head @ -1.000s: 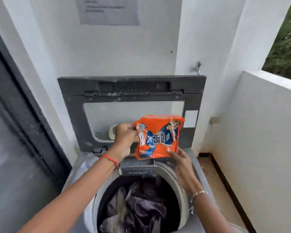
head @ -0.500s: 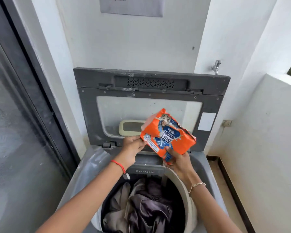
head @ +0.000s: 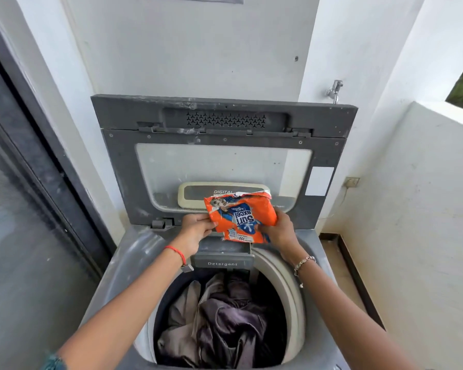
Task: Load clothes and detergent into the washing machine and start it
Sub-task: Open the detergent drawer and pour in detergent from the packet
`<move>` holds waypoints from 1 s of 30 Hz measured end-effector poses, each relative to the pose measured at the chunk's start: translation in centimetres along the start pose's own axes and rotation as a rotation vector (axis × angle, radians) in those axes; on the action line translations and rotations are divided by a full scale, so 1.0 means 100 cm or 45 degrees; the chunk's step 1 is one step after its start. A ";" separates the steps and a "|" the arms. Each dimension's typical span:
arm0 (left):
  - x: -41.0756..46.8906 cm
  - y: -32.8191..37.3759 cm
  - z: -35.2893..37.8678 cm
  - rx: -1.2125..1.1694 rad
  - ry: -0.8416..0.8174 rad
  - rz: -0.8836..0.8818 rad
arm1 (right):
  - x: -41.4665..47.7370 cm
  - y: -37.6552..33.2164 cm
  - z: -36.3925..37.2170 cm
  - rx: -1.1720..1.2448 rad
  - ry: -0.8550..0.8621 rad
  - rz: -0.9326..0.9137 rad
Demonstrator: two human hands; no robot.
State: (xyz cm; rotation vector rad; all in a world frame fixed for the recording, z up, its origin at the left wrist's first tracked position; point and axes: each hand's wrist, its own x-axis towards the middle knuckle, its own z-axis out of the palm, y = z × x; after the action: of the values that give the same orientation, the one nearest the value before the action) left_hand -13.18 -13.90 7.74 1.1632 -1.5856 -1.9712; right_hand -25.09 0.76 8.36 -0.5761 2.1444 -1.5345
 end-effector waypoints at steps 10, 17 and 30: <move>0.007 -0.003 0.003 -0.004 0.046 0.022 | 0.004 -0.009 0.001 -0.237 0.000 -0.046; 0.011 -0.007 0.003 -0.034 0.029 -0.027 | 0.006 -0.005 0.001 -0.245 0.010 -0.015; 0.011 -0.008 0.006 0.010 0.049 -0.005 | 0.014 -0.002 0.004 -0.277 0.017 -0.038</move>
State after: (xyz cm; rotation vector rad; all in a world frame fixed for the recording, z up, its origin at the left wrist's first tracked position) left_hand -14.14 -14.10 6.61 1.2012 -1.5740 -1.9348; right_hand -25.98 -0.37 8.24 -0.6736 2.3398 -1.3321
